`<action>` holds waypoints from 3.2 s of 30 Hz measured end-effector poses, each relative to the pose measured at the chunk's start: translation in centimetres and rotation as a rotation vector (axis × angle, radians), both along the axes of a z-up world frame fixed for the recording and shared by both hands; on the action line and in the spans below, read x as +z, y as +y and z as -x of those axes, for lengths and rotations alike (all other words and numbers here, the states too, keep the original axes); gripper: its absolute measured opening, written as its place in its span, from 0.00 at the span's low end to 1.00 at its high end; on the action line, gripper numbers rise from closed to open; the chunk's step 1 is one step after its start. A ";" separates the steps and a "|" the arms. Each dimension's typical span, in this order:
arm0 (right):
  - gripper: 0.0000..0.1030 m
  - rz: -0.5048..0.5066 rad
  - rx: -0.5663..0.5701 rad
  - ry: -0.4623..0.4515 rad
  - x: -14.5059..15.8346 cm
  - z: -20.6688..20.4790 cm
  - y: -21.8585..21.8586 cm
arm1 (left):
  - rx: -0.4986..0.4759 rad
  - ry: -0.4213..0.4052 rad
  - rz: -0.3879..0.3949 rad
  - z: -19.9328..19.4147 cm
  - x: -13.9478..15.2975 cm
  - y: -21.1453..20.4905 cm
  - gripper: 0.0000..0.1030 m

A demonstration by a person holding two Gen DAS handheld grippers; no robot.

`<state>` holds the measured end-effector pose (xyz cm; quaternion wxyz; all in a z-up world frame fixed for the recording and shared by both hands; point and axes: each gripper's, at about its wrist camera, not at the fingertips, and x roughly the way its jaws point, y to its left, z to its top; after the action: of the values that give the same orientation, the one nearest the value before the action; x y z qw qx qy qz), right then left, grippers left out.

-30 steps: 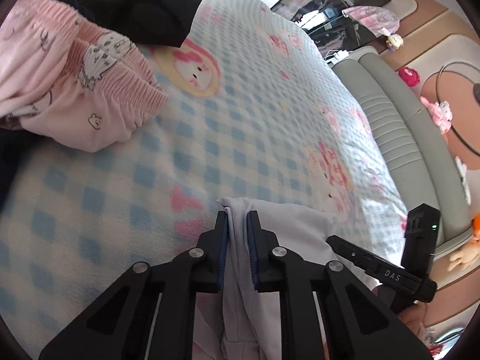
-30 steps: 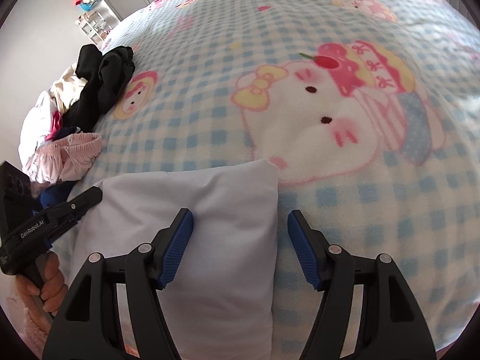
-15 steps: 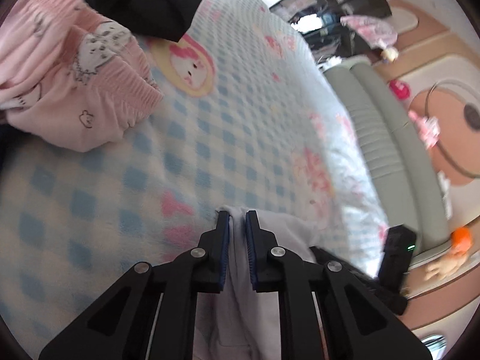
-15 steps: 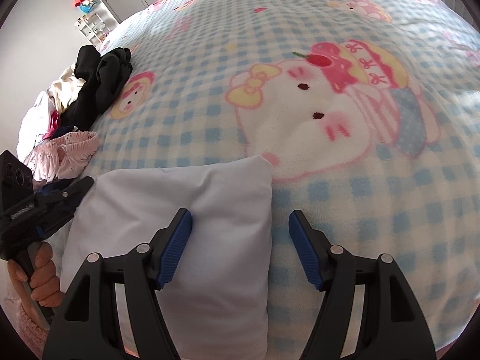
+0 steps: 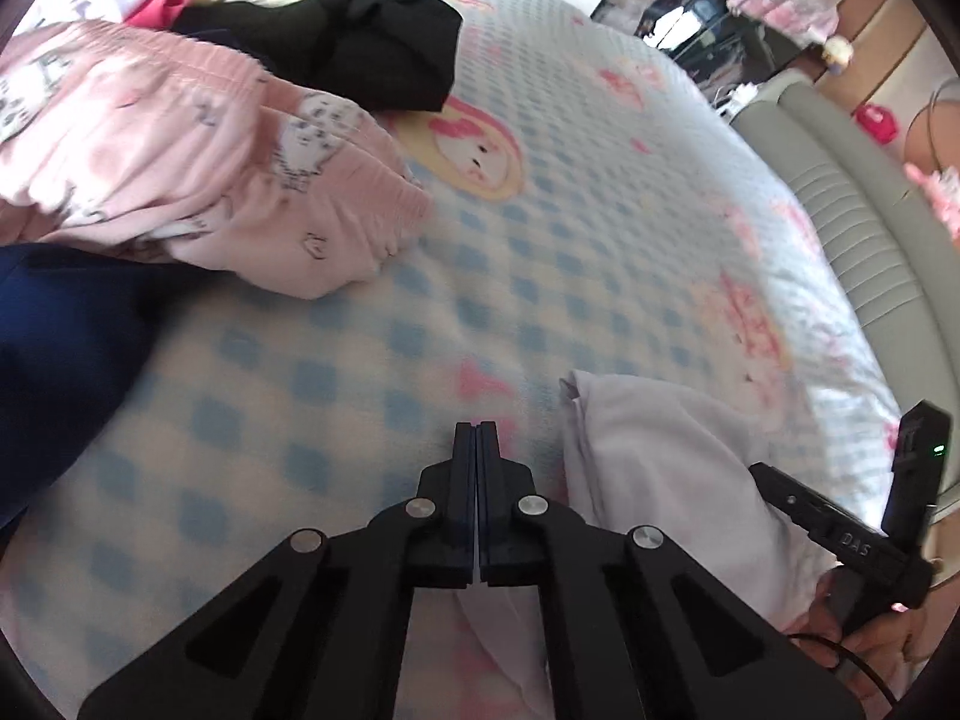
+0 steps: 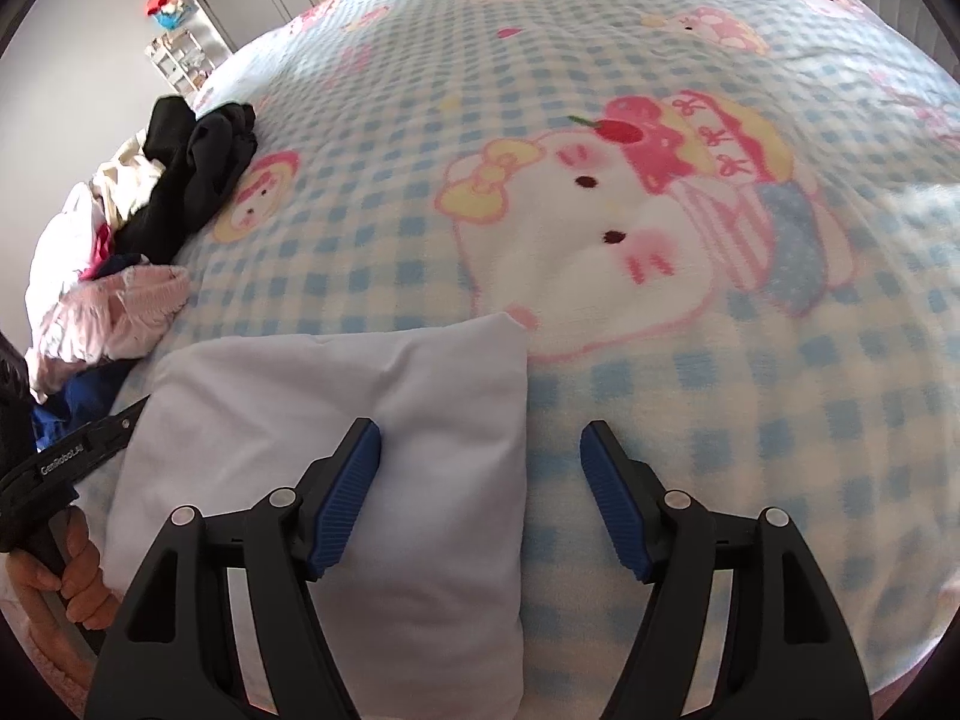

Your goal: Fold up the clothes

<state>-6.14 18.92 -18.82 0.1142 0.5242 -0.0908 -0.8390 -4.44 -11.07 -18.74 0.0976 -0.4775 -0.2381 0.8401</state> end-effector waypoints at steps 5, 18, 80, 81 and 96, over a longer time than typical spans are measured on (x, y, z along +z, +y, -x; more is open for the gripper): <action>0.67 0.008 0.030 0.032 2.0 -1.6 -0.3 | -0.116 0.140 -0.134 -2.4 3.4 1.7 0.01; 0.69 -0.089 -0.001 0.006 1.4 -5.4 1.8 | -0.246 0.088 -0.058 -5.2 2.0 4.7 0.02; 0.65 0.158 0.140 -0.056 1.7 -2.1 1.3 | -0.243 -0.067 -0.221 -3.3 -2.2 1.7 0.59; 0.65 0.197 0.144 -0.096 0.7 -1.2 0.8 | -0.247 -0.090 -0.284 -2.8 -3.0 1.7 0.63; 0.39 0.263 0.088 0.030 6.2 -0.3 4.2 | -0.374 -0.012 -0.110 0.3 4.2 10.8 0.32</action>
<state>-5.80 23.08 -12.62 0.2202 0.4955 -0.1753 -0.8217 -4.70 -0.23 -14.53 0.2767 -0.5125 -0.1915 0.7900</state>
